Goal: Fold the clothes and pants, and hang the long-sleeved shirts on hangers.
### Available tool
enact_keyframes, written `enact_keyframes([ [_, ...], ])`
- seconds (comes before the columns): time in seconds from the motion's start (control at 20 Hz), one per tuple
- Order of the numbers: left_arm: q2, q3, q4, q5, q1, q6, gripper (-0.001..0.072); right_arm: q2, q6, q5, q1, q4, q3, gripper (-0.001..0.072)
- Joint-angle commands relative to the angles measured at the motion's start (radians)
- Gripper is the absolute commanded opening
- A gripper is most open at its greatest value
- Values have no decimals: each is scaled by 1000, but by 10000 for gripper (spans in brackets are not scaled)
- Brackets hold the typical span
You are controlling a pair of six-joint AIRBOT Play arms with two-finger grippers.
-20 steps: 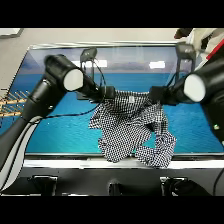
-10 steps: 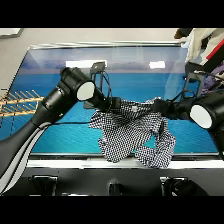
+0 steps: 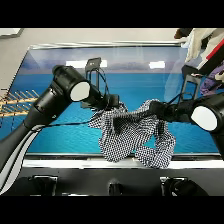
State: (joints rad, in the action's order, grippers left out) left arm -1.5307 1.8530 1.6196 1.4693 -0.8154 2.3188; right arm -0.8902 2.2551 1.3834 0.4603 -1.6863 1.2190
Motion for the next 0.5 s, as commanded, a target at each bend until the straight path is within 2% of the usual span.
enact_keyframes([
  [0.0,6,0,4,-5,19,-39,328,0,39,3,1,-29,0,23],
  [0.05,6,0,5,-4,29,-80,578,-2,42,6,1,-31,0,23],
  [0.1,11,0,4,-1,48,-103,635,-3,42,11,1,-32,1,23],
  [0.25,64,-1,10,11,146,-190,634,-13,42,13,1,-31,2,24],
  [0.35,127,-2,47,50,256,-236,635,-20,42,13,1,-29,3,24],
  [0.45,195,-28,75,31,373,-320,634,-23,41,12,1,-30,3,24],
])
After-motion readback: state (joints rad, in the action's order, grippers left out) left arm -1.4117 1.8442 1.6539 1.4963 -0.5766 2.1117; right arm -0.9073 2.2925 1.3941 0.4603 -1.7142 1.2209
